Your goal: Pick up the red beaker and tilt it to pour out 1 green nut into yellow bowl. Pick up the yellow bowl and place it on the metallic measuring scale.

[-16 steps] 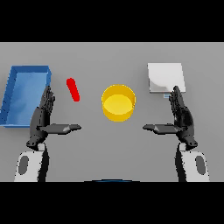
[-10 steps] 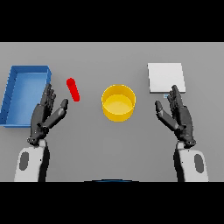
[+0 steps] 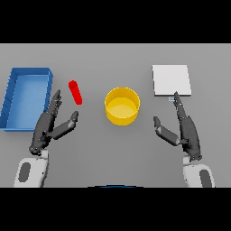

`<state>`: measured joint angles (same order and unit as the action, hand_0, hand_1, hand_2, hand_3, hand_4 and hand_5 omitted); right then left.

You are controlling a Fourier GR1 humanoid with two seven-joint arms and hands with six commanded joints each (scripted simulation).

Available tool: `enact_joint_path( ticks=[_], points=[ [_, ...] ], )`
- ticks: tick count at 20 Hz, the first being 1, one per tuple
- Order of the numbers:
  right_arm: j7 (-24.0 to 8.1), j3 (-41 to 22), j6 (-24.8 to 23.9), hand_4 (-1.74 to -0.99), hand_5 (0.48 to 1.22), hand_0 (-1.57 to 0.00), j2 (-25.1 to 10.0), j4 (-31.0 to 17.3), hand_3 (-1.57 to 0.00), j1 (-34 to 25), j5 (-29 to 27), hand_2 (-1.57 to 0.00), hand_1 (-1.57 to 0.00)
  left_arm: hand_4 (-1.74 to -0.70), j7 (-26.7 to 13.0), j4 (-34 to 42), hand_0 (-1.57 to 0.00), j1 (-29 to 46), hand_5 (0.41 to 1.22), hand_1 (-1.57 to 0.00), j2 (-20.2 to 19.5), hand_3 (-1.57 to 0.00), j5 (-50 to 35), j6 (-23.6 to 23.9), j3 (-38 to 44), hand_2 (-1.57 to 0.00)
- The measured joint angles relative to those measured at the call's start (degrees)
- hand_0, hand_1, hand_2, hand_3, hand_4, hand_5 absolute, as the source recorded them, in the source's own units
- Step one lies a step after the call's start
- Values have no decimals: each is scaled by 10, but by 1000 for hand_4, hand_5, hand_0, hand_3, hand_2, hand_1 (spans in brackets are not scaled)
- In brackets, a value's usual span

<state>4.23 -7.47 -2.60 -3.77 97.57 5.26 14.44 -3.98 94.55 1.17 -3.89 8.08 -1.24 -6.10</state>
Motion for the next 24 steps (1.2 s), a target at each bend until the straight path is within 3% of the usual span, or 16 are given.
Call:
enact_joint_path(
  ticks=[3, 7, 15, 24],
  points=[
    [3, 6, 12, -1286, 676, 1, 3, -2, 1, -8, -23, 1, 1, -1356, 4, -61, 1, -49, 724, 1, 8, 1, -7, -3, 11, 1],
    [12, 11, 13, -1312, 681, 1, 3, -6, 1, -7, -29, 1, 1, -1382, 9, -134, 1, -110, 739, 1, 4, 1, -3, 0, 30, 1],
    [4, 12, 15, -1338, 688, 1, 2, 5, 1, 8, -34, 1, 1, -1330, 43, -286, 1, -199, 714, 1, 11, 1, -6, 8, 66, 1],
    [4, 18, 12, -1315, 682, 1, 6, -8, 1, -8, -40, 1, 1, -1322, 63, -386, 1, -291, 710, 1, 9, 1, -1, 13, 87, 1]
  ],
)
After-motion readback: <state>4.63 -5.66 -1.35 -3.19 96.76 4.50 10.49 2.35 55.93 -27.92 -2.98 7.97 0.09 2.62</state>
